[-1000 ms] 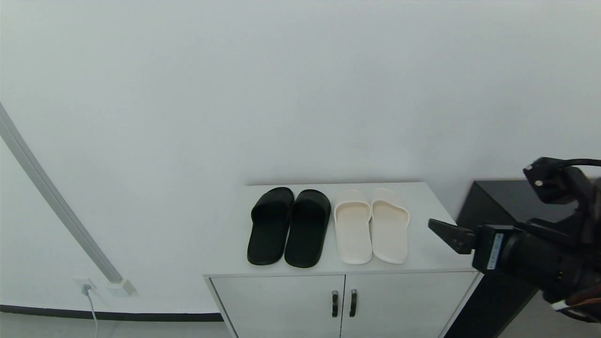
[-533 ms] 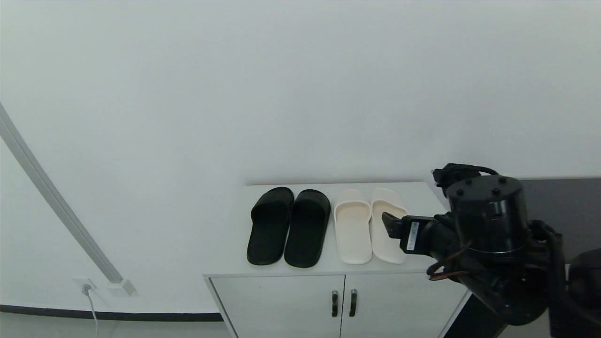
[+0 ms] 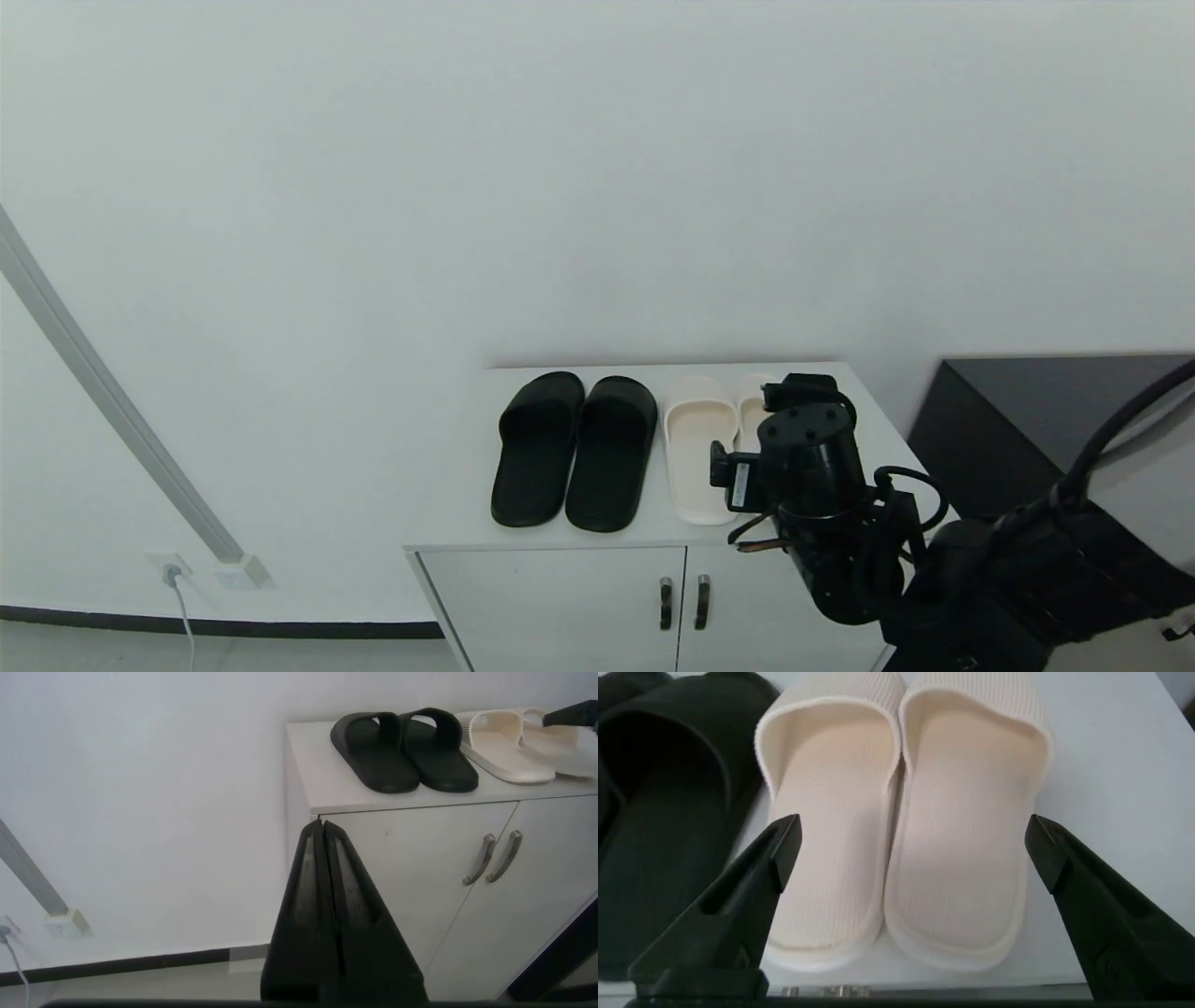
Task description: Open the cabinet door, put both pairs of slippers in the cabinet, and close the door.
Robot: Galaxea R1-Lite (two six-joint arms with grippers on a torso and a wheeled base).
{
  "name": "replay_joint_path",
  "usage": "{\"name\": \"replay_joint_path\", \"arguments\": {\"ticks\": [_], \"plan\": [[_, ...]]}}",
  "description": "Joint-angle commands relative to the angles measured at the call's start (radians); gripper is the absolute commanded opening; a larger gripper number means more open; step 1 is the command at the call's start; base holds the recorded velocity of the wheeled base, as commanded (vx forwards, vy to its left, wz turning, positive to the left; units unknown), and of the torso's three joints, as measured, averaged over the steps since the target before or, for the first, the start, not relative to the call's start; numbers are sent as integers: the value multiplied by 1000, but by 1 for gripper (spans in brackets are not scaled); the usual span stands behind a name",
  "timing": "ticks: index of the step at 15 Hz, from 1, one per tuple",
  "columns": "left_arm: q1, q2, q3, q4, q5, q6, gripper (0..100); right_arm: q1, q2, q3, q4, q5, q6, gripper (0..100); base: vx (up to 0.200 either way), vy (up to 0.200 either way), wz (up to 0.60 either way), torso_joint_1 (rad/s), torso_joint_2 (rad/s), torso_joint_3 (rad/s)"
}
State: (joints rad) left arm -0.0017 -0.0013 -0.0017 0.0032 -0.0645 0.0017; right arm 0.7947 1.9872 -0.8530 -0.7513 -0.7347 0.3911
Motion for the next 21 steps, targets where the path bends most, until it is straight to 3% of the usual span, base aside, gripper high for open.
{"name": "replay_joint_path", "arguments": {"ticks": [1, 13, 20, 21], "plan": [[0, 1, 0, 0, 0, 0, 0, -23, 59, -47, 0, 5, -14, 100, 0, 0, 0, 0, 0, 0], [0, 1, 0, 0, 0, 0, 0, -127, 283, -344, 6, 44, -115, 100, 0, 0, 0, 0, 0, 0], [0, 1, 0, 0, 0, 0, 0, -155, 312, -391, 4, 46, -135, 100, 0, 0, 0, 0, 0, 0], [0, 1, 0, 0, 0, 0, 0, -157, 312, -393, 4, 46, -135, 0, 0, 0, 0, 0, 0, 0]]}}
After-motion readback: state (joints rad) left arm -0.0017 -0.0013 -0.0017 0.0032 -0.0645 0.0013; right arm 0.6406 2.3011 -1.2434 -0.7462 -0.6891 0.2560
